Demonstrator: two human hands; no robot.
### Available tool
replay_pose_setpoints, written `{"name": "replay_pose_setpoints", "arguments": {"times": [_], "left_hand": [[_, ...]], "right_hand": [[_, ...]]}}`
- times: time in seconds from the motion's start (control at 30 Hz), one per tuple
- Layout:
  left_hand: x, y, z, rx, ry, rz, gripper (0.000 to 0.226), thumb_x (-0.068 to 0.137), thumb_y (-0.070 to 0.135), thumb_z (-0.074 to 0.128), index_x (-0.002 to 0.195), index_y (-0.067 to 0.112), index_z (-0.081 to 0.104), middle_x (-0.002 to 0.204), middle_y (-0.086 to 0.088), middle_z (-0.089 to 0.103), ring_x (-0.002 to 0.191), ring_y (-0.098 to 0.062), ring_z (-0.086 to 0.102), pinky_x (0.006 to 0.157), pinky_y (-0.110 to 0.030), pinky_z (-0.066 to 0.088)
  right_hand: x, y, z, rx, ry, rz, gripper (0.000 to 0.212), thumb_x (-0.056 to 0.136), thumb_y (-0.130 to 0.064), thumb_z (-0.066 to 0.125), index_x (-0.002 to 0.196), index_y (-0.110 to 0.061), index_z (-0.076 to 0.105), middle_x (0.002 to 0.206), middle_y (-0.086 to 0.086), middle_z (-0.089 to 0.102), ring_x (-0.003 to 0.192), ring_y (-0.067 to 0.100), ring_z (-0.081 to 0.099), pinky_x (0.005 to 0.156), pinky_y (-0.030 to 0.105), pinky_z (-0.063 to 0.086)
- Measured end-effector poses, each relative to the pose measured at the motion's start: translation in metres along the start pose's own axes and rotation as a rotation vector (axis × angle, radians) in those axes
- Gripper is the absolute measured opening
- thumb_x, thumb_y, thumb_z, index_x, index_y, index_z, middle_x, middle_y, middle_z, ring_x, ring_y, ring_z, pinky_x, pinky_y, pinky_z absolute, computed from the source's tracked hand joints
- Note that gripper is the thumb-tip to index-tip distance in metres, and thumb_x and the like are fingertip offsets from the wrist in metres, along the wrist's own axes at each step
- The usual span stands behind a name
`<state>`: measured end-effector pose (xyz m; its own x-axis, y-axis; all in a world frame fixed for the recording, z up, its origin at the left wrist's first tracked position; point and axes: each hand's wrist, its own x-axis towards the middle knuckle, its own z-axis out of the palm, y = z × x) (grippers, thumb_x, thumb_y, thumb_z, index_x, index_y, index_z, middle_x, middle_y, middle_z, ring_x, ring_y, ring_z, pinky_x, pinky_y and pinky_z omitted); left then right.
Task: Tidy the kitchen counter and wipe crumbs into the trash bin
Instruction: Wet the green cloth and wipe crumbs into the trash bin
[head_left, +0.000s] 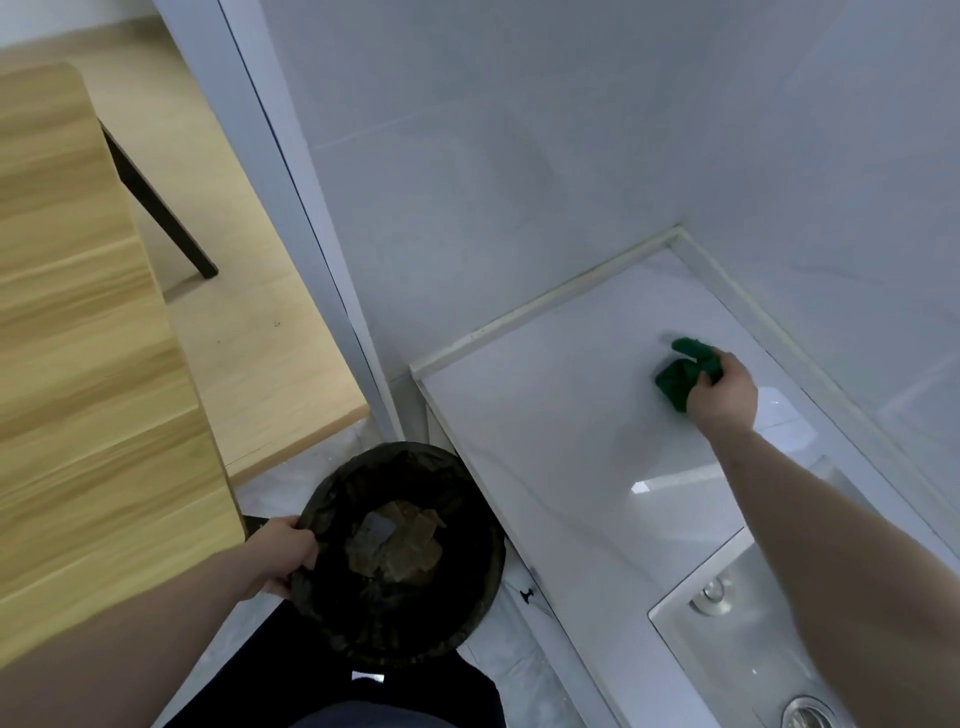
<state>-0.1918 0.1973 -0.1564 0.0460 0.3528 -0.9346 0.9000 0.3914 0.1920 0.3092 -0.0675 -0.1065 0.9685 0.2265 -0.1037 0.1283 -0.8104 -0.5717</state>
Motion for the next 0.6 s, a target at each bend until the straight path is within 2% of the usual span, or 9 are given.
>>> {"name": "replay_pose_setpoints", "arguments": {"times": [0.1,0.17,0.23,0.33,0.43,0.6], "left_hand": [[0.005,0.001,0.0,0.002,-0.001,-0.001,0.041,0.073,-0.009,0.046,0.109,0.005,0.062,0.111,-0.022,0.064,0.094,-0.042,0.069,0.064,-0.052,0.064],[0.007,0.001,0.003,-0.015,-0.006,0.0,0.042,0.073,-0.009,0.046,0.109,0.007,0.062,0.111,-0.022,0.064,0.095,-0.042,0.067,0.063,-0.05,0.064],[0.007,0.002,0.004,-0.023,-0.005,0.0,0.042,0.073,-0.009,0.047,0.108,0.008,0.063,0.111,-0.022,0.065,0.095,-0.041,0.068,0.062,-0.047,0.063],[0.005,0.001,0.004,-0.01,0.004,0.0,0.039,0.075,-0.009,0.047,0.106,0.008,0.064,0.109,-0.022,0.066,0.093,-0.04,0.069,0.063,-0.047,0.064],[0.001,0.0,0.005,-0.006,-0.009,-0.001,0.038,0.075,-0.009,0.048,0.106,0.006,0.065,0.11,-0.022,0.065,0.095,-0.041,0.068,0.065,-0.049,0.064],[-0.021,0.001,0.008,-0.003,-0.014,0.022,0.036,0.078,-0.008,0.048,0.108,0.004,0.062,0.111,-0.021,0.064,0.095,-0.039,0.068,0.065,-0.047,0.065]], "right_hand": [[0.009,0.002,0.031,-0.09,-0.132,0.045,0.046,0.099,-0.011,0.047,0.145,-0.013,0.052,0.138,0.02,0.057,0.125,0.042,0.054,0.108,0.049,0.045],[0.008,0.0,0.051,-0.159,-0.189,0.047,0.052,0.1,-0.015,0.047,0.153,-0.016,0.043,0.155,0.018,0.042,0.139,0.041,0.04,0.113,0.053,0.039],[0.007,-0.006,0.063,-0.191,-0.194,0.031,0.057,0.101,-0.018,0.047,0.157,-0.018,0.035,0.163,0.013,0.03,0.148,0.039,0.027,0.118,0.055,0.031],[-0.009,-0.012,0.073,-0.198,-0.235,-0.054,0.061,0.101,-0.019,0.05,0.158,-0.015,0.03,0.163,0.013,0.031,0.149,0.035,0.028,0.12,0.051,0.028],[-0.048,-0.026,0.083,-0.182,-0.293,-0.176,0.059,0.1,-0.015,0.053,0.157,-0.016,0.035,0.162,0.011,0.035,0.148,0.035,0.032,0.118,0.049,0.032],[-0.117,-0.063,0.112,-0.187,-0.47,-0.378,0.059,0.098,-0.007,0.053,0.155,-0.018,0.039,0.164,0.005,0.031,0.151,0.026,0.028,0.121,0.043,0.028]]}}
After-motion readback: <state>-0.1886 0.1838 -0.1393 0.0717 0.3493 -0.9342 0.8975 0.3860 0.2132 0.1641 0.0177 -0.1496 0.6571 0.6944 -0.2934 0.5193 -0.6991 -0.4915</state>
